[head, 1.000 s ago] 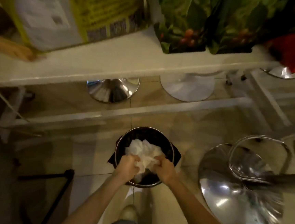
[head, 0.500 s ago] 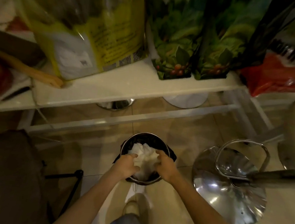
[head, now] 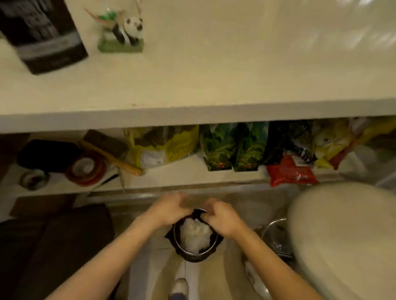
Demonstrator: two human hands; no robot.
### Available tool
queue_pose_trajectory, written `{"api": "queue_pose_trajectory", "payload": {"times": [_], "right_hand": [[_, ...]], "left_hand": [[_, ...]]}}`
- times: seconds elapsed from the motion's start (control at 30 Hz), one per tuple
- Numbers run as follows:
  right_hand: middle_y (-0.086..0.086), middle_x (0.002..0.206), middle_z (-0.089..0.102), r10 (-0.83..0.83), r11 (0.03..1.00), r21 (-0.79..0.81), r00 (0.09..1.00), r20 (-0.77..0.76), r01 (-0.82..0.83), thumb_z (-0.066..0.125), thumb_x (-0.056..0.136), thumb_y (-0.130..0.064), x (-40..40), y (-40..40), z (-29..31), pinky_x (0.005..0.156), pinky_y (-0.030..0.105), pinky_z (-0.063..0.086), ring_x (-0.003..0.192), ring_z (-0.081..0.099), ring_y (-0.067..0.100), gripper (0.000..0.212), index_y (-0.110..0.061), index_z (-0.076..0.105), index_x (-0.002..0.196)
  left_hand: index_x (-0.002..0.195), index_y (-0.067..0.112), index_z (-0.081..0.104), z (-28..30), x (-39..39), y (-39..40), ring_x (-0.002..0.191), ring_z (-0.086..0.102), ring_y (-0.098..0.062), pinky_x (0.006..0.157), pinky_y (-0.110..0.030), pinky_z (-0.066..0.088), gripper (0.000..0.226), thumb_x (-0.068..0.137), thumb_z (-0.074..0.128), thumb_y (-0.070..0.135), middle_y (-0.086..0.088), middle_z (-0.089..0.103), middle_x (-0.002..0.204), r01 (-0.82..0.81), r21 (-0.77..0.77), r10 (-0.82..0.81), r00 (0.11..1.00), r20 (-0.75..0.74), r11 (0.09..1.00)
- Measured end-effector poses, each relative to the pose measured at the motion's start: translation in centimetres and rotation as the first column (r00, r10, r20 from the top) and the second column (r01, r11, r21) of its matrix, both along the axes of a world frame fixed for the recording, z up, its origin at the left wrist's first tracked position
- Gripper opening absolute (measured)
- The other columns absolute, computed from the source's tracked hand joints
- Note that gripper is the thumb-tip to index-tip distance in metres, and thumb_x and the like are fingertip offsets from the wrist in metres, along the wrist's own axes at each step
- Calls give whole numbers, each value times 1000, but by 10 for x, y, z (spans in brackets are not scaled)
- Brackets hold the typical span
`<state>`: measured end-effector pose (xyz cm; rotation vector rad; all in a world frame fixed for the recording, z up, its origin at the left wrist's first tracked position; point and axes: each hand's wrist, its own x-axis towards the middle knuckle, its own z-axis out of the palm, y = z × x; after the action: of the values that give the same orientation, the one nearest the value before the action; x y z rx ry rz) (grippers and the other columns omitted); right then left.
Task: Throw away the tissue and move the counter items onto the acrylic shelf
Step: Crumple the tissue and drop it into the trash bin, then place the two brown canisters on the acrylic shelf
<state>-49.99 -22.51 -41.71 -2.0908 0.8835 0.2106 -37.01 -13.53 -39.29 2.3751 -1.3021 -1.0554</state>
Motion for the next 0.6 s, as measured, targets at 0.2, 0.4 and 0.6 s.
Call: {"api": "queue_pose_trajectory", "payload": {"times": [0.2, 0.4, 0.6], "right_hand": [[9, 112, 65, 99, 988, -130, 987, 127, -83, 52, 87, -27, 3, 16, 127, 84, 36, 48, 102, 60, 26, 32, -13, 54, 116], [4, 97, 65, 169, 967, -238, 931, 323, -93, 54, 88, -29, 11, 28, 215, 80, 35, 51, 87, 62, 19, 26, -14, 59, 109], [6, 101, 68, 247, 939, -318, 898, 365, -129, 54, 86, -31, 61, 25, 268, 84, 39, 53, 86, 64, 20, 26, -18, 59, 108]], "left_hand": [[121, 13, 53, 121, -1, 20, 104, 60, -23, 92, -35, 49, 42, 84, 55, 35, -11, 64, 117, 18, -174, 3, 993, 118, 985], [114, 15, 59, 214, 13, 55, 101, 59, -15, 91, -33, 49, 35, 84, 57, 32, -3, 65, 113, -19, -422, 86, 986, 141, 907], [121, 18, 52, 258, 43, 73, 97, 60, -16, 87, -32, 50, 42, 83, 57, 34, -5, 64, 112, -168, -584, 339, 920, 197, 794]]}}
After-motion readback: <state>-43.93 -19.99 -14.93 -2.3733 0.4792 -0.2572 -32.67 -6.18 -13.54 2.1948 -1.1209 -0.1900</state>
